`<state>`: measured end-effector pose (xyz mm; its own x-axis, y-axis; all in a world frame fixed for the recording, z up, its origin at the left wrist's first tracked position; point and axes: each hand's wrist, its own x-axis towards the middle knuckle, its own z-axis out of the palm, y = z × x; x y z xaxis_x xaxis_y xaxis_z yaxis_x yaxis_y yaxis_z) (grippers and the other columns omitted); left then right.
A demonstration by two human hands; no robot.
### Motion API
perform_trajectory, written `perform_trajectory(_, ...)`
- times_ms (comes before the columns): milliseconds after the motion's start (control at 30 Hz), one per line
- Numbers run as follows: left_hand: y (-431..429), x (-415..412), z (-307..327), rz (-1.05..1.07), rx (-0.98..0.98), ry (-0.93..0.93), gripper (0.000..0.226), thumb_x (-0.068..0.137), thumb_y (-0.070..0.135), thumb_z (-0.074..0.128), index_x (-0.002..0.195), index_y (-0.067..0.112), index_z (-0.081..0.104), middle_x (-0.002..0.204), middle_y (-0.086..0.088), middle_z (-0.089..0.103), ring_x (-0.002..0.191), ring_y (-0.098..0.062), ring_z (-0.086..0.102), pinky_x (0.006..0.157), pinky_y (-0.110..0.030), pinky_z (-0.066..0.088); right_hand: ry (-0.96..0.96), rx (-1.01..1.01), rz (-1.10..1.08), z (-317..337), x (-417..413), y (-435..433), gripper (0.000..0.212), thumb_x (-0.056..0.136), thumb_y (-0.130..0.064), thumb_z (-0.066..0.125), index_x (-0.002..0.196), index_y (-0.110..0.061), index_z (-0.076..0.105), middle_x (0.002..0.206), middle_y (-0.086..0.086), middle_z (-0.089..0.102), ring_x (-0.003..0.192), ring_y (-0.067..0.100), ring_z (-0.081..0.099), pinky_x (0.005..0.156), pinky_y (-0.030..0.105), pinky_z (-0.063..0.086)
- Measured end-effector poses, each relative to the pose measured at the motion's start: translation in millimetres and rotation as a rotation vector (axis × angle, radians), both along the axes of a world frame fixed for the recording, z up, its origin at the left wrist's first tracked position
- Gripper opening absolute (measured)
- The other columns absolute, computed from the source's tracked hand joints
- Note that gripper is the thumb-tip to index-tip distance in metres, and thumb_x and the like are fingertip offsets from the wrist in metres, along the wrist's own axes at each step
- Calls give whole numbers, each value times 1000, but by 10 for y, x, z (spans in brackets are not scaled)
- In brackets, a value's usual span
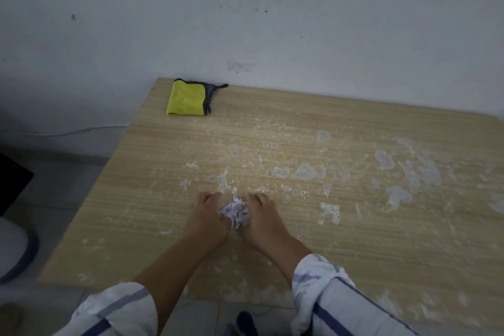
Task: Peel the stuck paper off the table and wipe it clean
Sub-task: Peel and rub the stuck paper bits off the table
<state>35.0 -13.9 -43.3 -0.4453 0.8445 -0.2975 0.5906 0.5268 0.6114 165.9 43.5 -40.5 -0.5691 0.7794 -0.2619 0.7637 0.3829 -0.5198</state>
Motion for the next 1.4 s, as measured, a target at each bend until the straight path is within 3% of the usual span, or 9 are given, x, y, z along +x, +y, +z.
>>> perform_trajectory(233, 23, 8, 9, -62, -55, 55, 51, 88, 16, 49, 137, 10, 41, 134, -12, 43, 123, -28, 39, 102, -36, 34, 34, -30, -14, -21, -67, -41, 52, 89, -20, 55, 137, -9, 40, 140, 9, 38, 127, 26, 33, 104, 32, 31)
perform_trajectory(467, 39, -14, 40, -64, 42, 127, 50, 89, 17, 47, 138, 13, 39, 138, -9, 41, 125, -27, 36, 103, -37, 34, 23, 3, 35, 45, 29, 29, 59, 84, -24, 58, 138, -14, 40, 139, 7, 42, 126, 27, 35, 105, 38, 34)
perform_trajectory(700, 164, -105, -60, -18, 46, 193, 43, 94, 22, 39, 136, 11, 41, 147, -8, 33, 137, -26, 25, 112, -40, 24, 20, 120, -60, -60, 228, 274, 41, 97, -20, 36, 136, -11, 46, 141, 7, 45, 132, 23, 35, 110, 33, 27)
perform_trajectory(867, 278, -192, -202, -59, -32, 226, 51, 99, 36, 27, 147, 18, 24, 157, -3, 11, 146, -26, 1, 118, -42, 5, -130, 171, 60, -145, 351, 487, 44, 100, -29, 28, 143, -20, 32, 154, 2, 22, 143, 21, 13, 115, 39, 13)
perform_trajectory(967, 379, -214, -213, -68, -89, 231, 54, 100, 40, 22, 149, 20, 14, 159, -2, 0, 146, -23, -8, 118, -40, -3, -146, 189, 101, -186, 364, 584, 50, 98, -40, 19, 144, -21, 29, 156, 2, 16, 144, 21, 9, 115, 39, 12)
perform_trajectory(1067, 510, -216, -197, -85, -114, 245, 55, 100, 40, 22, 150, 20, 10, 159, -2, -3, 145, -22, -11, 118, -41, -5, -143, 219, 130, -228, 334, 670, 71, 86, -52, 1, 144, -22, 28, 157, 3, 16, 145, 21, 9, 114, 39, 13)
perform_trajectory(1267, 690, -213, -192, -76, -122, 266, 57, 98, 44, 22, 150, 22, 11, 159, -1, -2, 145, -20, -10, 118, -40, -5, -153, 225, 183, -240, 223, 862, 67, 88, -49, 7, 144, -19, 29, 156, 6, 19, 145, 23, 10, 115, 40, 12)
perform_trajectory(1400, 778, -220, -203, -80, -119, 263, 56, 99, 42, 23, 149, 22, 12, 159, -1, -2, 145, -20, -10, 116, -39, -7, -135, 249, 202, -246, 109, 952, 71, 86, -49, 9, 140, -13, 36, 152, 11, 28, 143, 28, 19, 113, 44, 18)
